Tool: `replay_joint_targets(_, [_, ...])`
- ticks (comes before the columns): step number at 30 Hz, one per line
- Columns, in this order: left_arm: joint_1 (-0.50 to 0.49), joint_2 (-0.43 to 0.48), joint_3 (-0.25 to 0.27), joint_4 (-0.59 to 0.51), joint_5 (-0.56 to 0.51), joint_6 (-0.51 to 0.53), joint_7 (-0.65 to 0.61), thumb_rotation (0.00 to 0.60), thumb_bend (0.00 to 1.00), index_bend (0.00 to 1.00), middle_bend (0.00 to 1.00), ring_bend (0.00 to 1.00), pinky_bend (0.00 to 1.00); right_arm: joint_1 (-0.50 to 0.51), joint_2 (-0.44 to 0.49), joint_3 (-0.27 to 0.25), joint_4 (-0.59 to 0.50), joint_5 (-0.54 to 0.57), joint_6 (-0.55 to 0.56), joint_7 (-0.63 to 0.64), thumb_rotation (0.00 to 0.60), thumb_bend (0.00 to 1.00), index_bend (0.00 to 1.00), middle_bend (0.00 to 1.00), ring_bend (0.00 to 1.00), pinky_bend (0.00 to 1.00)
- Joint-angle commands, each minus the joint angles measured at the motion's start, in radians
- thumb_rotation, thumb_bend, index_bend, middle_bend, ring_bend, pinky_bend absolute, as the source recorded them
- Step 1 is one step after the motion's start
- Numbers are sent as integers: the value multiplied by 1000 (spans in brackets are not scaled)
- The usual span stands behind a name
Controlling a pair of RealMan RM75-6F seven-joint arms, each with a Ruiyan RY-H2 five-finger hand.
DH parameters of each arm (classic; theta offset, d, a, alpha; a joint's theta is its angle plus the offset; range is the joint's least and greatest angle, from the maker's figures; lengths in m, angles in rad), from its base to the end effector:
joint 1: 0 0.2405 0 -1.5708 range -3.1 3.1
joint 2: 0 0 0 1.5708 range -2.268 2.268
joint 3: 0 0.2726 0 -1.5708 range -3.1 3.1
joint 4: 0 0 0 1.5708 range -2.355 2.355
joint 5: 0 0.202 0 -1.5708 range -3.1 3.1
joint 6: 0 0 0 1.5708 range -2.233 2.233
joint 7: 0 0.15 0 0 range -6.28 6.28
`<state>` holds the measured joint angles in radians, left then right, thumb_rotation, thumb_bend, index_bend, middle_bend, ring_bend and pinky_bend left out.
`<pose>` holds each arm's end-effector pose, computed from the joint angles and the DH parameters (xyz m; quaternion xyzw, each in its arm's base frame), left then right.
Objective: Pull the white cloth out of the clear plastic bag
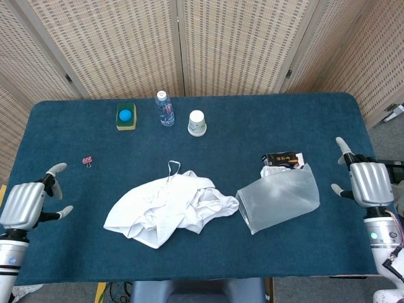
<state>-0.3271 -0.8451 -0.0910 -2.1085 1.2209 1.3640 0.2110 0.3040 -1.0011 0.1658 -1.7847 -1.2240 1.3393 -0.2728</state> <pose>-0.2219 0.2420 0.2122 -0.6061 -0.4127 -0.3879 0.5584 -0.2761 -0.2703 0.2051 0.6078 -0.3395 0.3454 0.6294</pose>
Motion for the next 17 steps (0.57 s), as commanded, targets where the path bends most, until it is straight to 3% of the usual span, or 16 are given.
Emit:
replay_joint_targets(1, [66,59,37,39,77,50,-63,600,0,213,544,491,675,-28,31,-14,-32,-5,19,-4,600,0,0,401,371,445])
replay_joint_targets(5, [125,84,61,90,117,98,-120,600,0,252,523,476,619,-66,58,-32,-66,-15,48,11,600,0,0,401,371,445])
replay_joint_targets(17, [180,68,71,166,141,123,-133,600,0,324,522,475,617,-136,64,-63,-81,-22,92,38,600,0,0,401,370,445])
